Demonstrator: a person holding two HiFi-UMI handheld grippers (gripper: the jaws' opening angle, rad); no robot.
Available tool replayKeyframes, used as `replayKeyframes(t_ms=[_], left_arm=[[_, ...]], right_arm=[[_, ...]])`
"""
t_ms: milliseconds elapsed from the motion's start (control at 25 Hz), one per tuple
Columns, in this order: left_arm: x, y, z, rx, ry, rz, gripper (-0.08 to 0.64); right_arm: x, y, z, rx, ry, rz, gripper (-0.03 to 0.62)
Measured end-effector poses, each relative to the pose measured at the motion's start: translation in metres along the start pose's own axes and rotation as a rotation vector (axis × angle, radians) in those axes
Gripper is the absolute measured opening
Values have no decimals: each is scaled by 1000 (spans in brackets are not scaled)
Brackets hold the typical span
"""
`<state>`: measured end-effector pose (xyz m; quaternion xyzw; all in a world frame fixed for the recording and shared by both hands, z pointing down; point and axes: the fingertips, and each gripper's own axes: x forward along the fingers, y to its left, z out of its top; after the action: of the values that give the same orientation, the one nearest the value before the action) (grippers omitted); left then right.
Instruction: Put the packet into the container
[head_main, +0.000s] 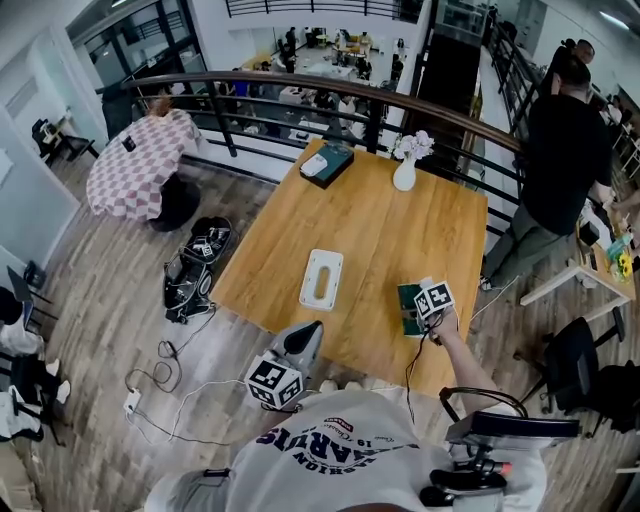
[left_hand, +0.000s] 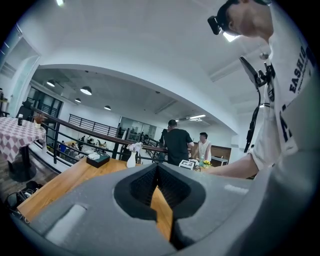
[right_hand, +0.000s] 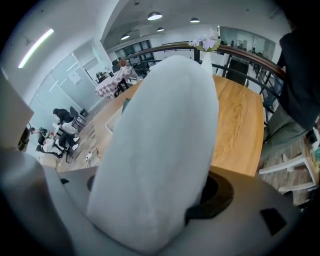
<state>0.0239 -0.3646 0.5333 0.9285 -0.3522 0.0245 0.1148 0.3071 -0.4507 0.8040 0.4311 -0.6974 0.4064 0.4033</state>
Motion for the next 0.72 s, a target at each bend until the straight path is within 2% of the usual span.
replayKeyframes(t_ms=[240,440,720], left_arm=[[3,2,0,0,3,-5,0],[5,1,0,-5,-3,-6,0],[1,10,0,-10,-8,21,0]], right_arm=[[-44,0,18,29,-36,-87,370],[-68,-4,18,63,-50,-72,370],[-69,-2,11,84,-44,-49,370]])
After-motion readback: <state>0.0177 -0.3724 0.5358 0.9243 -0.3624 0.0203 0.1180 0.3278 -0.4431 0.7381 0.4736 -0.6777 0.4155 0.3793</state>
